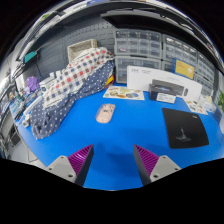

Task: Arrange mouse

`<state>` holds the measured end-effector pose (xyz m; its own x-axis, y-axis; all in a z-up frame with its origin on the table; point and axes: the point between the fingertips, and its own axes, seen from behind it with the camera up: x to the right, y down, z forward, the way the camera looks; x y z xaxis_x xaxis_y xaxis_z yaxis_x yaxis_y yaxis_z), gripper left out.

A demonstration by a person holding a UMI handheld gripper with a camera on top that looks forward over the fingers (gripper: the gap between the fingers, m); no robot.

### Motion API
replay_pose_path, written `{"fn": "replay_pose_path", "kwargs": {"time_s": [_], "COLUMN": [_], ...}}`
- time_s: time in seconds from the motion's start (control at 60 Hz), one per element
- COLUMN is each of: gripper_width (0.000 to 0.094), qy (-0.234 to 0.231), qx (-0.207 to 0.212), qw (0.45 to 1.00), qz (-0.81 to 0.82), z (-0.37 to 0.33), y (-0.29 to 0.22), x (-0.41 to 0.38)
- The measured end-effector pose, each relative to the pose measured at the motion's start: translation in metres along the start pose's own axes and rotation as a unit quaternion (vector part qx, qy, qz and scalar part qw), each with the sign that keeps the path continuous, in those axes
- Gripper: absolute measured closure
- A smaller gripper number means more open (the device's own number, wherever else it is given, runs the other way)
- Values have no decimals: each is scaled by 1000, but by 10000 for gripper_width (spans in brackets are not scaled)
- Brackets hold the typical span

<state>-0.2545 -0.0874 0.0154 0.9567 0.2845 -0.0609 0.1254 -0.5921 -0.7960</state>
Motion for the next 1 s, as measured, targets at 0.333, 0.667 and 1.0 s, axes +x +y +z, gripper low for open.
{"fn": "replay_pose_path", "kwargs": {"time_s": [0.333, 0.667, 1.0], "gripper_width": [158, 477, 610], "qy": [30, 44, 12], "qx": [-3, -31, -54], "qw": [999, 998, 998], "qz": [16, 35, 16], "z": [120, 162, 159], "y": [-82, -94, -94], "x": [-29, -22, -22]}}
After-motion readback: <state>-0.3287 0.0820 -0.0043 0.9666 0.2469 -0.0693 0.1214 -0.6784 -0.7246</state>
